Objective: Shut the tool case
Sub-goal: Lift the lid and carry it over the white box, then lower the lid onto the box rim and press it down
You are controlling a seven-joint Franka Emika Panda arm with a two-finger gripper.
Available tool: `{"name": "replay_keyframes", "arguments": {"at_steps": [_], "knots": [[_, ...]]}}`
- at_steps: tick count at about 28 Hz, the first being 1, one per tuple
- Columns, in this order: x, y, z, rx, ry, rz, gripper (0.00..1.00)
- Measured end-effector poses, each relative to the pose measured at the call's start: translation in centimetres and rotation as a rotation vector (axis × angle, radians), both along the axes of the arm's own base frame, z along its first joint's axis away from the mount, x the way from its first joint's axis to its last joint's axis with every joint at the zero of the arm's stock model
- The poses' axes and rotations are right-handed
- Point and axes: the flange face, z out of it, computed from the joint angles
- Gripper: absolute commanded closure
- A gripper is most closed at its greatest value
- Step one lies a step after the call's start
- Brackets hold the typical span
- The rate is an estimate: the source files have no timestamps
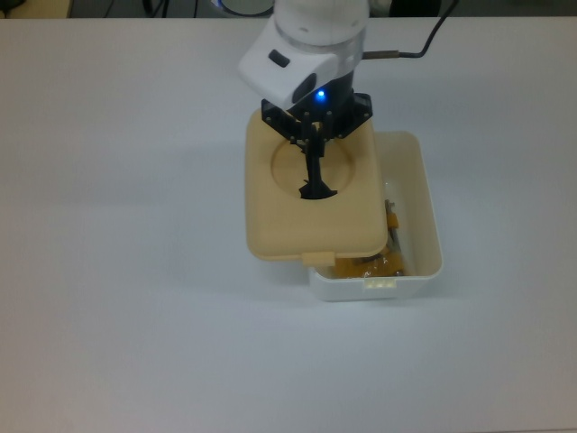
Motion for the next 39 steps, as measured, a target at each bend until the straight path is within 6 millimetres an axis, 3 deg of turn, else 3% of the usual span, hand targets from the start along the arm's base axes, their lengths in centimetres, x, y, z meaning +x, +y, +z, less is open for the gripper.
{"name": "replay_keyframes", "arguments": {"at_steps": [16,39], "knots": [[-1.1,4.7,-0.1,0.0,0.002,0.022,1.0],[-0.2,7.0,-1.8,-0.01,-0.031,-0.015,1.0]]}}
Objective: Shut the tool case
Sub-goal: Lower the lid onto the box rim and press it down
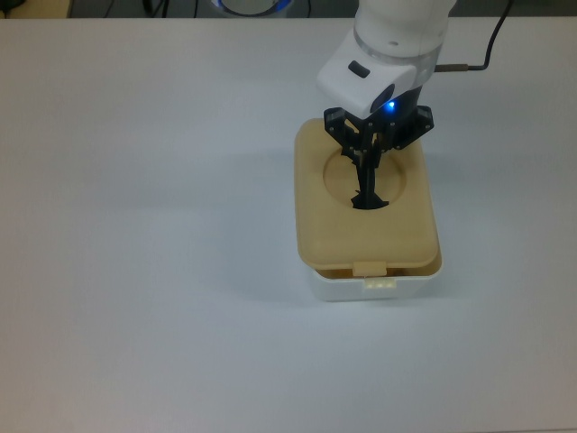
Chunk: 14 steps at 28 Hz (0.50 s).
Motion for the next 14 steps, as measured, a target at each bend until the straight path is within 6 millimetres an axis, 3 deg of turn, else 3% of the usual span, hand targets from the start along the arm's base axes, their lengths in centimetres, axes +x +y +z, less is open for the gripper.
{"name": "replay_keyframes", "arguments": {"at_steps": [3,9,13,14], "knots": [[0.11,0.09,-0.36,-0.001,0.003,0.0,1.0],[0.43,0.4,-0.7,0.005,-0.012,-0.004,0.9],[0.5,0.44,-0.63,0.008,-0.019,-0.018,0.26],[0.54,0.46,-0.58,0.01,-0.023,-0.023,0.03]]}}
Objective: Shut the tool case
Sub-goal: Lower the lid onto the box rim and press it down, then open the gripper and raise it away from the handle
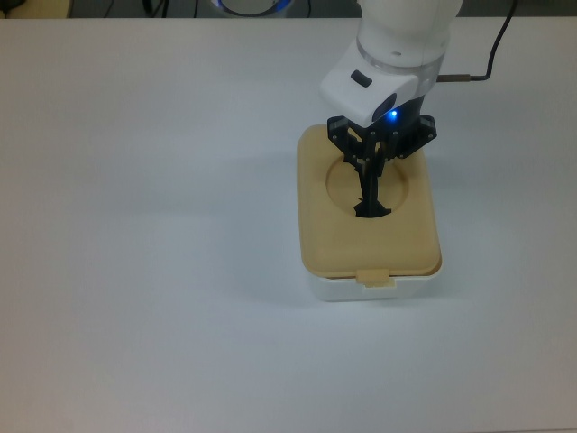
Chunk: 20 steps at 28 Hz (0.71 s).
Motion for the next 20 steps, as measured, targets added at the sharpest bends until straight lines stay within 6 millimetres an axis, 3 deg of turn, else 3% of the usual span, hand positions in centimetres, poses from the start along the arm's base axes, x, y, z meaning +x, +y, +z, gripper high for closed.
{"name": "replay_keyframes", "arguments": {"at_steps": [1,20], "knots": [[0.03,0.02,0.06,0.002,-0.004,-0.005,0.0],[-0.52,-0.08,0.81,-0.011,0.031,-0.017,0.0]]}}
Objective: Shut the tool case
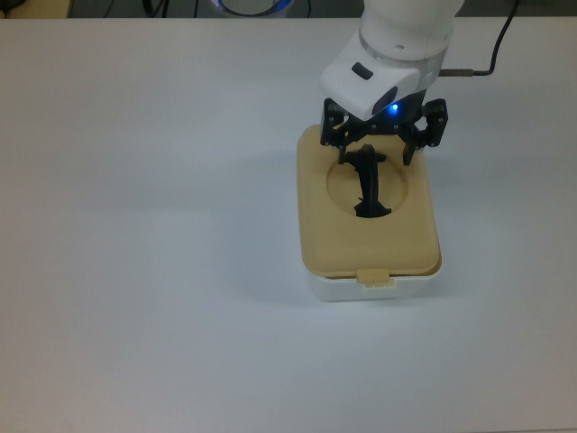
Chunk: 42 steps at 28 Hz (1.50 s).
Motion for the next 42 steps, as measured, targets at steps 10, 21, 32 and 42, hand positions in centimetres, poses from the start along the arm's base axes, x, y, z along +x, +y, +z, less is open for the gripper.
{"name": "replay_keyframes", "arguments": {"at_steps": [10,21,32,42], "knots": [[-2.6,-3.0,5.0,-0.032,0.059,0.041,0.0],[-4.6,-12.6,10.6,-0.054,0.072,0.069,0.0],[-6.6,-18.6,13.6,-0.05,0.082,0.059,0.0],[-6.4,-21.1,13.2,-0.05,0.092,0.056,0.0]]}}
